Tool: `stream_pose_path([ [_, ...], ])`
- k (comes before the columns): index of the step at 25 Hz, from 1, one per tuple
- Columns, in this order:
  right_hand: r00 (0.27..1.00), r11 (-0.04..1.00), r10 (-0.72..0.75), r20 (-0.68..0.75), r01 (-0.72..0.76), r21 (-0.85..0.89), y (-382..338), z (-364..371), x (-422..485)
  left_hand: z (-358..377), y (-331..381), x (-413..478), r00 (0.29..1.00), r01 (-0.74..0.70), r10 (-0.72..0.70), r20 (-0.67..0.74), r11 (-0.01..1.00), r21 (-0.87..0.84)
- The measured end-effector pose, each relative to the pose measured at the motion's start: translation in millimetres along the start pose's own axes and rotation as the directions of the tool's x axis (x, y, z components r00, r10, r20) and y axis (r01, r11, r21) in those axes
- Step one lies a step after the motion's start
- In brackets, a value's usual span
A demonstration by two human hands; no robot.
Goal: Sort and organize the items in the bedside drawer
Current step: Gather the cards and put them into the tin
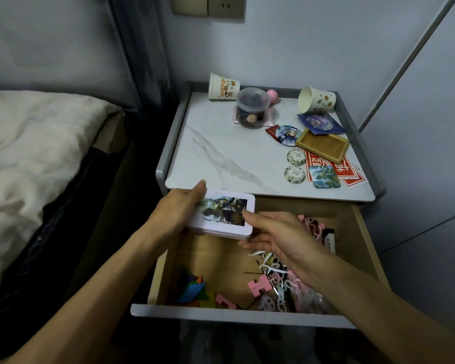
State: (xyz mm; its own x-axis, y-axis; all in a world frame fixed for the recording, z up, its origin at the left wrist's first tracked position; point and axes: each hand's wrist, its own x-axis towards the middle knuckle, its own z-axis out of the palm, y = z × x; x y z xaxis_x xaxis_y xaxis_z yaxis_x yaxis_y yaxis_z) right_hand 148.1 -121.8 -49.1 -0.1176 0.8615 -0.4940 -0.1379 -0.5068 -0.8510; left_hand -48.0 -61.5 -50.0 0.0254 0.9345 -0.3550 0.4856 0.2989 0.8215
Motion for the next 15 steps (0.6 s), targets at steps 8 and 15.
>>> stream_pose_path([
  [8, 0.985, 0.977, 0.172, -0.010, -0.172, -0.123, 35, 17, 46, -18, -22, 7, 0.982, 0.148, -0.014, -0.190, 0.686, 0.713],
  [15, 0.979, 0.904, 0.156, -0.129, -0.194, -0.382, 47, 27, 102, -5, -51, 23, 0.999, 0.043, -0.005, -0.047, 0.490, 0.871],
])
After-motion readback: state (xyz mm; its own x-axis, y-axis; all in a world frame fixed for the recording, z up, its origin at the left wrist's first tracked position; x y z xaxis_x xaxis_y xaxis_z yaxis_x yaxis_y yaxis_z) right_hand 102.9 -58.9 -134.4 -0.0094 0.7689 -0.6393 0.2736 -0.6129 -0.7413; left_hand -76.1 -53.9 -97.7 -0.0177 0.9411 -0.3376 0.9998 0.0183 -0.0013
